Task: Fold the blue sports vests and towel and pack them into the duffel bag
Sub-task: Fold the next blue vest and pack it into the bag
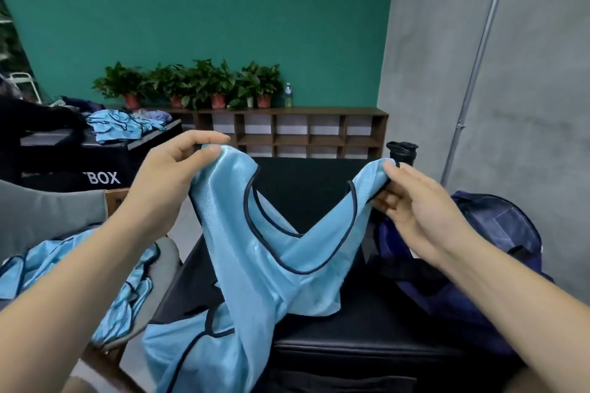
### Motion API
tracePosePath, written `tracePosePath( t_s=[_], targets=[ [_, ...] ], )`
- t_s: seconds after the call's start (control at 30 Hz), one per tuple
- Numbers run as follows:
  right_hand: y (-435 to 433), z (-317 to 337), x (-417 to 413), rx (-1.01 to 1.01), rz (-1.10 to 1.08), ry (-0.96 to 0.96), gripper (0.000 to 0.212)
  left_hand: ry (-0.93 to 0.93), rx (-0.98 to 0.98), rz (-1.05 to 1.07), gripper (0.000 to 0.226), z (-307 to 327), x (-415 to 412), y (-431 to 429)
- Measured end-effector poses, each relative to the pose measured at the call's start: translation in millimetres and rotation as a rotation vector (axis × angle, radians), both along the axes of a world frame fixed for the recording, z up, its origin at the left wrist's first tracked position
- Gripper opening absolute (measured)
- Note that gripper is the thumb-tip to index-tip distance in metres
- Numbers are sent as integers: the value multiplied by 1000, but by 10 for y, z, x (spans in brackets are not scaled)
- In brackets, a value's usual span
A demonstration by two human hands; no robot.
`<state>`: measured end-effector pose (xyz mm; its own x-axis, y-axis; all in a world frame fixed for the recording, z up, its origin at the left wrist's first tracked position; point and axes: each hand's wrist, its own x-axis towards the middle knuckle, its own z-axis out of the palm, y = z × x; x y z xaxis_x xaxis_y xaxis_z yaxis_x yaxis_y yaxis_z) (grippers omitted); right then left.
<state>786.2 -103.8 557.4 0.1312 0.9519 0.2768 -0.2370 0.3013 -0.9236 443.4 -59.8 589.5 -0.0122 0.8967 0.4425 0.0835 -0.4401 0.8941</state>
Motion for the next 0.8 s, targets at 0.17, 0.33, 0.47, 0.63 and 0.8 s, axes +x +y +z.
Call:
tracePosePath(
  t_s=[0.17, 0.33, 0.47, 0.63, 0.8],
  targets=[
    [-153, 530, 78, 110, -4, -56, 19, -56, 127, 20, 19, 464, -266, -82],
    [-315, 1053, 145, 181, -18, -68, 19, -114, 209, 33, 18, 865, -499, -168],
    [-444, 1383, 225, 227, -42, -78, 16, -117, 239, 50, 20, 1089, -634, -287],
    [-636, 1741, 310, 303, -57, -98, 16, -124, 320, 99, 20, 1361, -734, -473],
    [-773, 1950, 345, 335, -79, -70, 30, -134, 363, 145, 20, 1572, -757, -637]
  ],
)
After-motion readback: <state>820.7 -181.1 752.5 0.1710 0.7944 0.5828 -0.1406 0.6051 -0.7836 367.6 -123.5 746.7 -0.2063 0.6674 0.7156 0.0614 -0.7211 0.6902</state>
